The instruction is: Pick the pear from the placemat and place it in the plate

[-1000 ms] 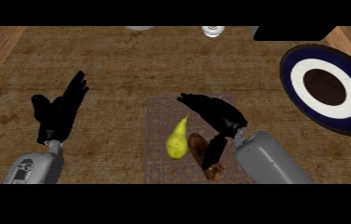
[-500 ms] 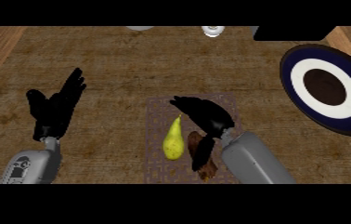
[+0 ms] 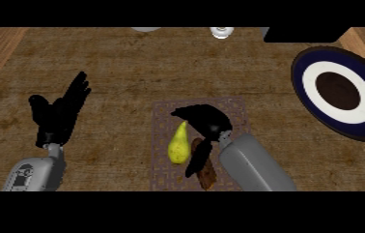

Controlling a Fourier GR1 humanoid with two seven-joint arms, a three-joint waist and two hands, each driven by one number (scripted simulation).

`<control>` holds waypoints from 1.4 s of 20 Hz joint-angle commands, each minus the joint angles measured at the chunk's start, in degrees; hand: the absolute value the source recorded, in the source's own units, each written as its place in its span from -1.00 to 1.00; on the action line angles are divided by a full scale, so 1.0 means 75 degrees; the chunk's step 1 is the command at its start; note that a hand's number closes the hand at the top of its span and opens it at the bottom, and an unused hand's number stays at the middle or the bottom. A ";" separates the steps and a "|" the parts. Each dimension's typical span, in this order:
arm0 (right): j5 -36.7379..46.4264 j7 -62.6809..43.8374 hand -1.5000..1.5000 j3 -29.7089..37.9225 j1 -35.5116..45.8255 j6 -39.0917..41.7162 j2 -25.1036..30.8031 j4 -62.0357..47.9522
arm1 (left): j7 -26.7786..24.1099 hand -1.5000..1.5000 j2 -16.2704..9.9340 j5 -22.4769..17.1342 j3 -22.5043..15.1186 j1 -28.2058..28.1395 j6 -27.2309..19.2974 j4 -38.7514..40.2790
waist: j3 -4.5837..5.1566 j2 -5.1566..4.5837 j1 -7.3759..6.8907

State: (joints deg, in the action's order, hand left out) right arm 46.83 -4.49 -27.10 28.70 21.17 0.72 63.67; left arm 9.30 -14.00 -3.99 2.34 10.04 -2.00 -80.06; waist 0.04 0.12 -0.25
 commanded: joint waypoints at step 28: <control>-0.0350 -0.1477 1.00 0.3589 -0.0365 -0.2474 0.1598 0.4530 | -0.0158 0.00 0.0008 0.0131 0.0445 -0.0522 0.0237 -0.0160 | -0.0001 0.0092 0.0309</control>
State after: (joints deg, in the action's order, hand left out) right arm 43.20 -11.33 -6.34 25.23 6.99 10.65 90.30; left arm 8.46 -13.27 -2.70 5.21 7.16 -0.88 -80.75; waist 0.03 0.74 2.19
